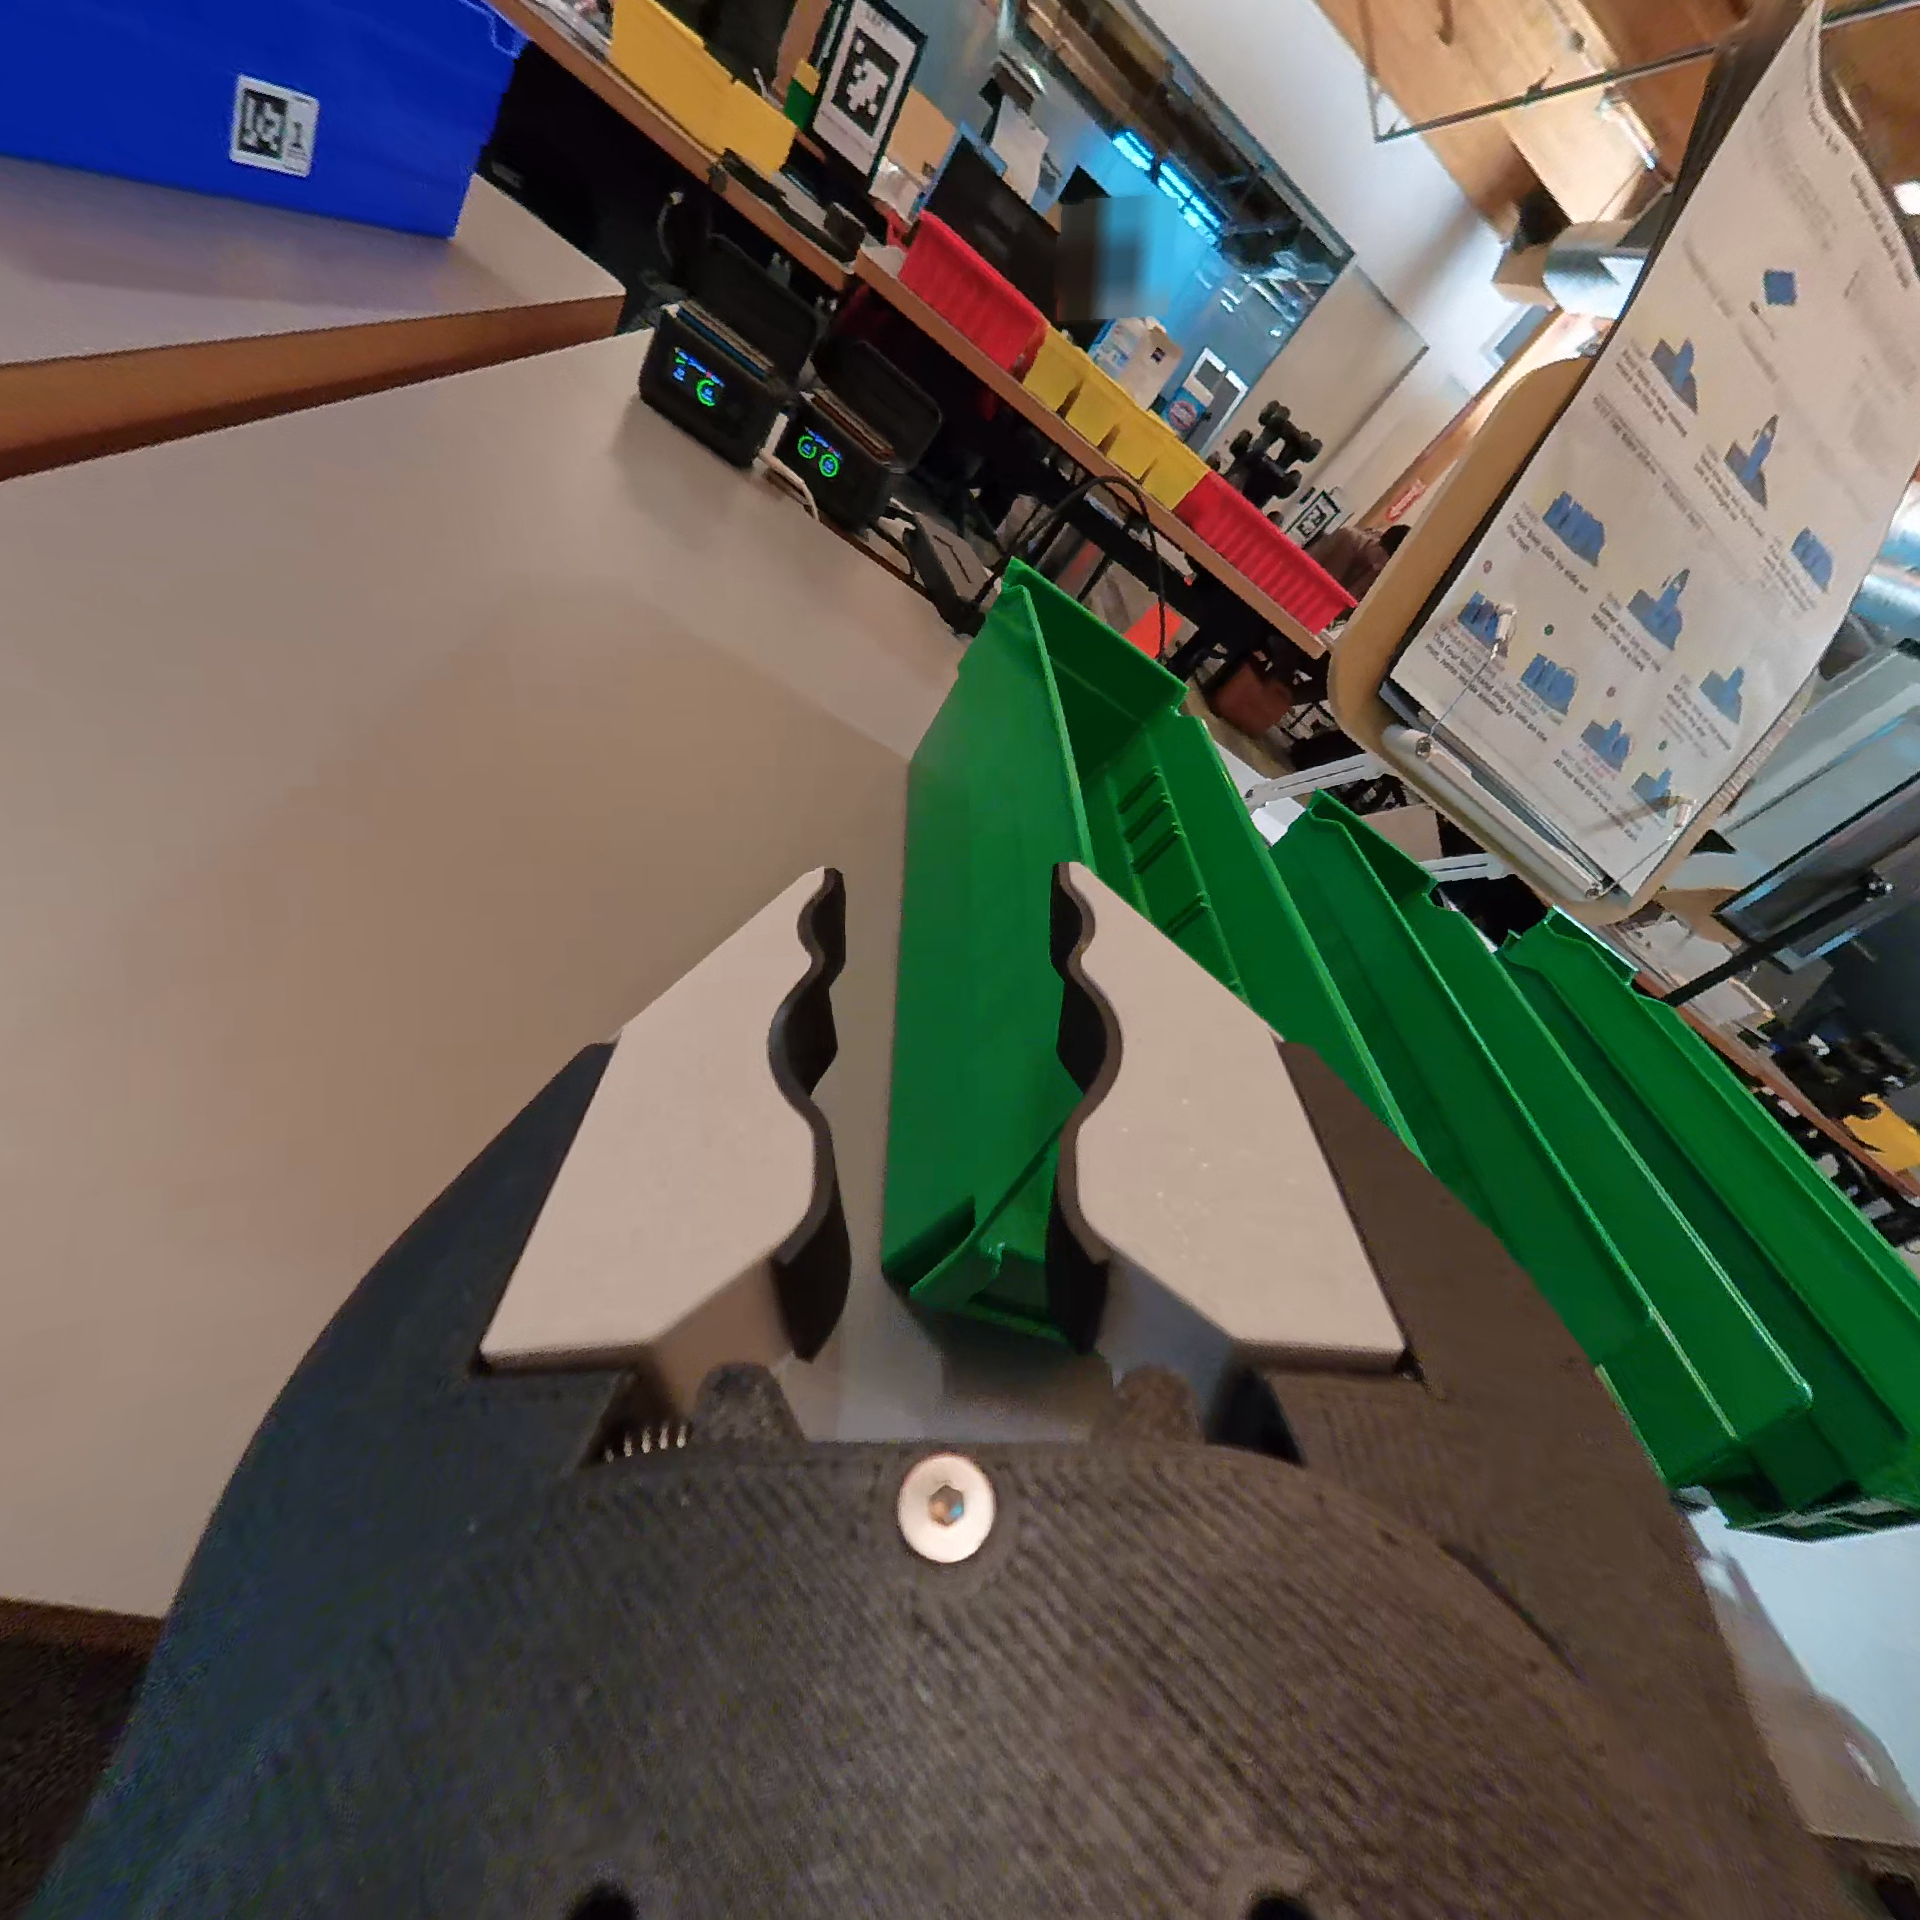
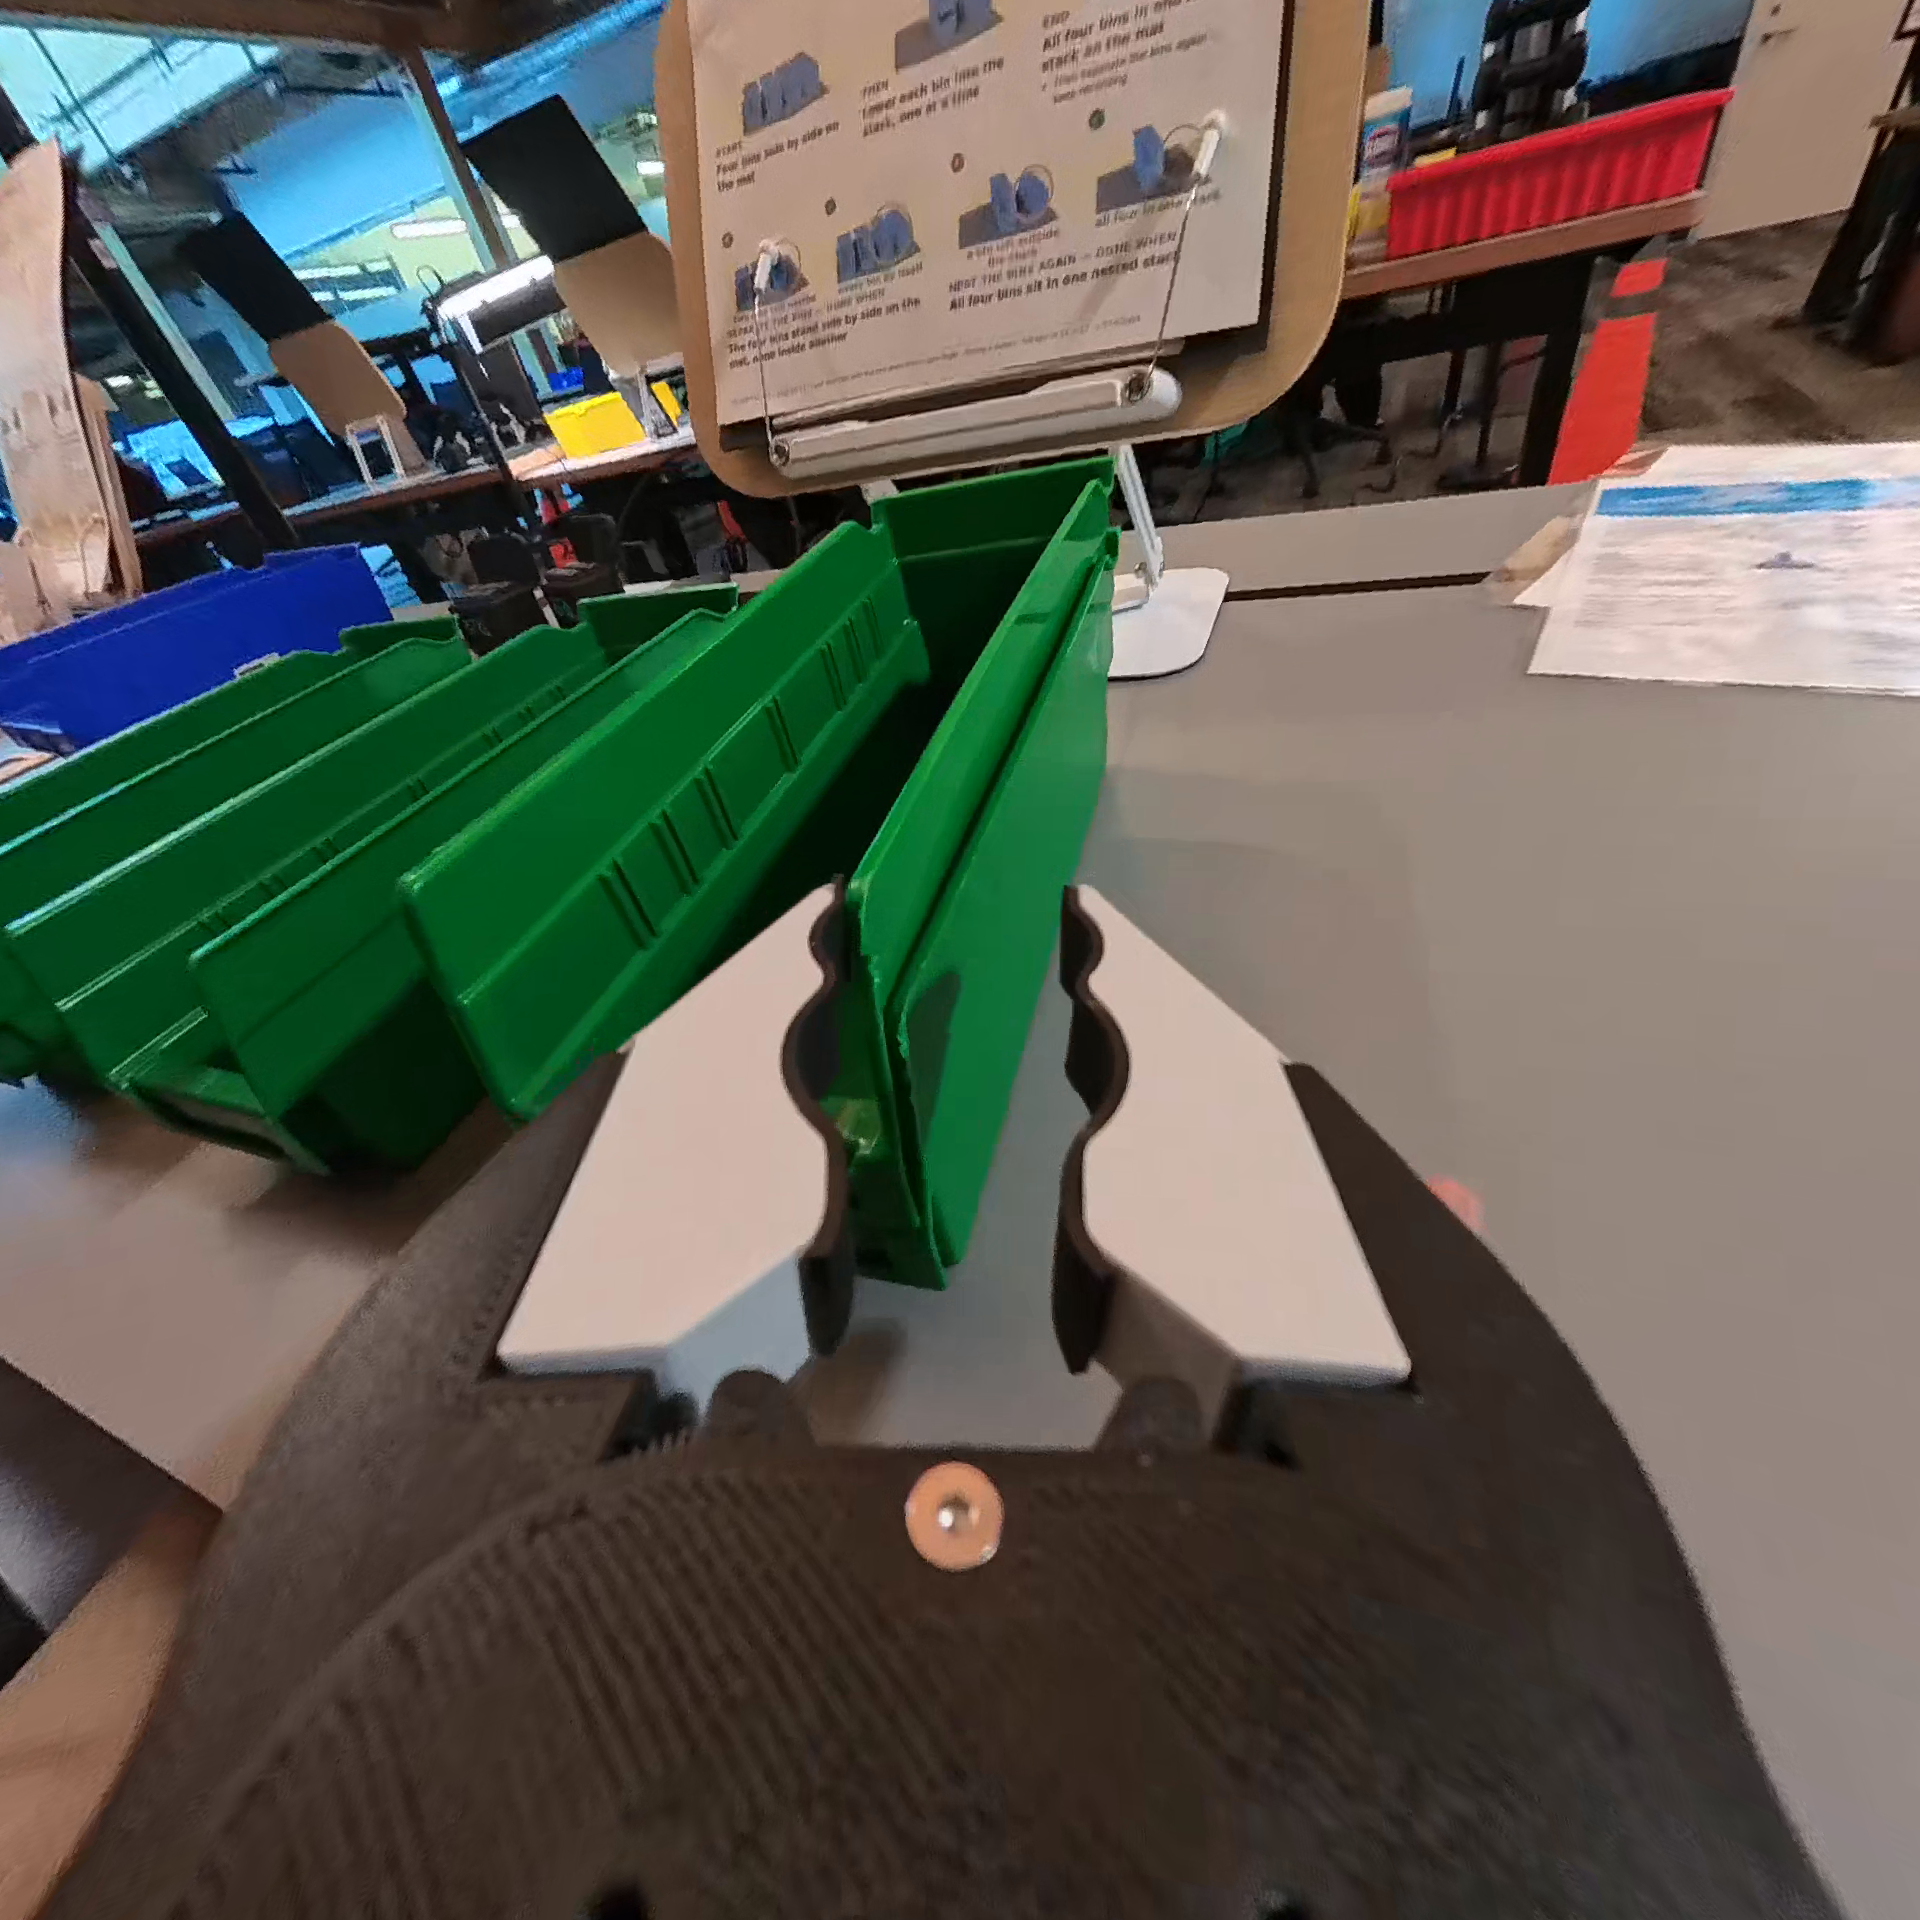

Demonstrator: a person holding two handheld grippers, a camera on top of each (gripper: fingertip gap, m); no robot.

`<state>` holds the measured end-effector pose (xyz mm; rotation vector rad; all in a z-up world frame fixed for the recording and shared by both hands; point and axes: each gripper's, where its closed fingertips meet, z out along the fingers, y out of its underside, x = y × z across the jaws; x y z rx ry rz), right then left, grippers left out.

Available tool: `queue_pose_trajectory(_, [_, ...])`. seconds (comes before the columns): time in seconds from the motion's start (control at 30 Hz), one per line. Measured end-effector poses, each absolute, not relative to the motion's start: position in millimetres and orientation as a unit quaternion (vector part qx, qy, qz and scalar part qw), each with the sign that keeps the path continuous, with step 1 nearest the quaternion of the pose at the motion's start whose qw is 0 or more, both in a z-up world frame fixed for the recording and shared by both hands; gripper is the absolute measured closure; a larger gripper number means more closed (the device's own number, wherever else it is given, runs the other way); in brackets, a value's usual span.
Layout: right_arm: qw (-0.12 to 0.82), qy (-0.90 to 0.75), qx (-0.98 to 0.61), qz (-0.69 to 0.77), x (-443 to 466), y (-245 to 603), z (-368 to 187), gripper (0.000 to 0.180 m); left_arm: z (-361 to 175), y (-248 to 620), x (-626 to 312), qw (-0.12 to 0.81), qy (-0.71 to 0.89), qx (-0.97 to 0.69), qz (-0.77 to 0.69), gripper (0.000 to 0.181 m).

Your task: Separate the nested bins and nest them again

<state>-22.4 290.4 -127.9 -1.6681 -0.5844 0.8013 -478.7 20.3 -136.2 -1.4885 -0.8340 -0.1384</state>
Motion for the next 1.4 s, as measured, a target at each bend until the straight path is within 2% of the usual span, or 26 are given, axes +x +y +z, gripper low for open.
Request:
queue_pose_trajectory(0.13, [0.551, -0.245, -0.730, 0.321, -30.1, 292.1, -140.5, 0.135, -139.6, 13.7, -480.4, 0.651, -0.377, -0.656, -0.061, 0.142])
queue_pose_trajectory(0.27, [0.541, -0.241, -0.749, 0.297, -35.1, 299.5, -153.1, 0.139, -139.9, 10.6, -481.9, 0.651, -0.382, -0.654, -0.059, 0.142])
queue_pose_trajectory(0.33, [0.520, -0.244, -0.754, 0.318, -42.0, 298.1, -158.0, 0.121, -140.7, 12.0, -481.7, 0.649, -0.382, -0.655, -0.060, 0.142])
queue_pose_trajectory(0.37, [0.514, -0.241, -0.755, 0.329, -44.0, 298.0, -158.8, 0.118, -141.7, 12.9, -481.2, 0.647, -0.382, -0.657, -0.060, 0.141])
queue_pose_trajectory(0.47, [0.493, -0.247, -0.750, 0.366, -49.8, 294.6, -158.9, 0.136, -142.5, 14.3, -480.5, 0.644, -0.380, -0.662, -0.054, 0.142])
queue_pose_trajectory(0.53, [0.491, -0.251, -0.751, 0.364, -48.1, 296.0, -159.1, 0.157, -142.1, 14.2, -480.6, 0.644, -0.380, -0.662, -0.051, 0.142])
queue_pose_trajectory(0.57, [0.494, -0.258, -0.750, 0.356, -47.2, 297.5, -159.2, 0.160, -142.1, 13.9, -480.8, 0.644, -0.381, -0.662, -0.051, 0.142])
queue_pose_trajectory(0.9, [0.458, -0.199, -0.769, 0.400, -29.8, 309.9, -157.9, 0.172, -140.3, 11.5, -483.2, 0.649, -0.386, -0.654, -0.052, 0.142])
queue_pose_trajectory(1.07, [0.443, -0.201, -0.767, 0.418, -32.1, 303.1, -154.1, 0.171, -139.1, 10.6, -483.9, 0.650, -0.387, -0.652, -0.051, 0.142])
queue_pose_trajectory(1.4, [0.490, -0.208, -0.715, 0.453, -34.9, 280.9, -91.2, 0.172, -138.9, 8.2, -485.9, 0.653, -0.392, -0.647, -0.053, 0.142])
